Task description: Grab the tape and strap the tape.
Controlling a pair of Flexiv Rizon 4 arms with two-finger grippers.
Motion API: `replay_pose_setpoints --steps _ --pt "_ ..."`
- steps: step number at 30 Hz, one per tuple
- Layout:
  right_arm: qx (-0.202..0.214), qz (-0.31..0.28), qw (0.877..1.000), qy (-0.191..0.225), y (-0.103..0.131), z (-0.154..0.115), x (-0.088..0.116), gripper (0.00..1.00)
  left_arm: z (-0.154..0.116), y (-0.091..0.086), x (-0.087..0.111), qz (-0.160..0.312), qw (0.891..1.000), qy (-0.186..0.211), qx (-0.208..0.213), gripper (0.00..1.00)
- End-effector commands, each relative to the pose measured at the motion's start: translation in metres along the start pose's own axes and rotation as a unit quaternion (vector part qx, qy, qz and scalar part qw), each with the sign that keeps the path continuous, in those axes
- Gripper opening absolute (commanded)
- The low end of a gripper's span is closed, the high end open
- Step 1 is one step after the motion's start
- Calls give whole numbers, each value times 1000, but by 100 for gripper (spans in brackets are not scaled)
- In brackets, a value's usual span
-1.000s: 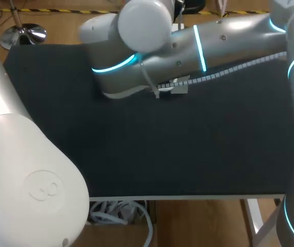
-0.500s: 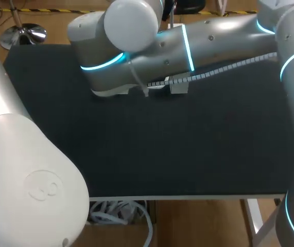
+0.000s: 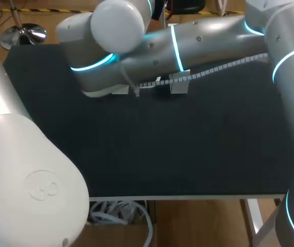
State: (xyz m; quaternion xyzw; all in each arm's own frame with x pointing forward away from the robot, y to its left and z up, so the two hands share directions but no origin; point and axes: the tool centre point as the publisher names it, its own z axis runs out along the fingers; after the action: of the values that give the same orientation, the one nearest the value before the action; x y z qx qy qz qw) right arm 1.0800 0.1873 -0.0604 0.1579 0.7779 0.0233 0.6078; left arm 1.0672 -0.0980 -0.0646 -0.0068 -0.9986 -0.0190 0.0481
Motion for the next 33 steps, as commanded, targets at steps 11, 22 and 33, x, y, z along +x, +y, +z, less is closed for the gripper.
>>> replay_pose_setpoints --steps 11,22,33 --pt "8 -17 1000 1 20 0 5 0 -1 0 0 0 1000 1 -1 0" --pt "-6 -35 999 4 34 -2 12 0 -1 0 0 0 1000 1 -1 0" --pt "-13 -39 999 8 40 -5 17 0 -1 0 0 0 1000 1 -1 0"
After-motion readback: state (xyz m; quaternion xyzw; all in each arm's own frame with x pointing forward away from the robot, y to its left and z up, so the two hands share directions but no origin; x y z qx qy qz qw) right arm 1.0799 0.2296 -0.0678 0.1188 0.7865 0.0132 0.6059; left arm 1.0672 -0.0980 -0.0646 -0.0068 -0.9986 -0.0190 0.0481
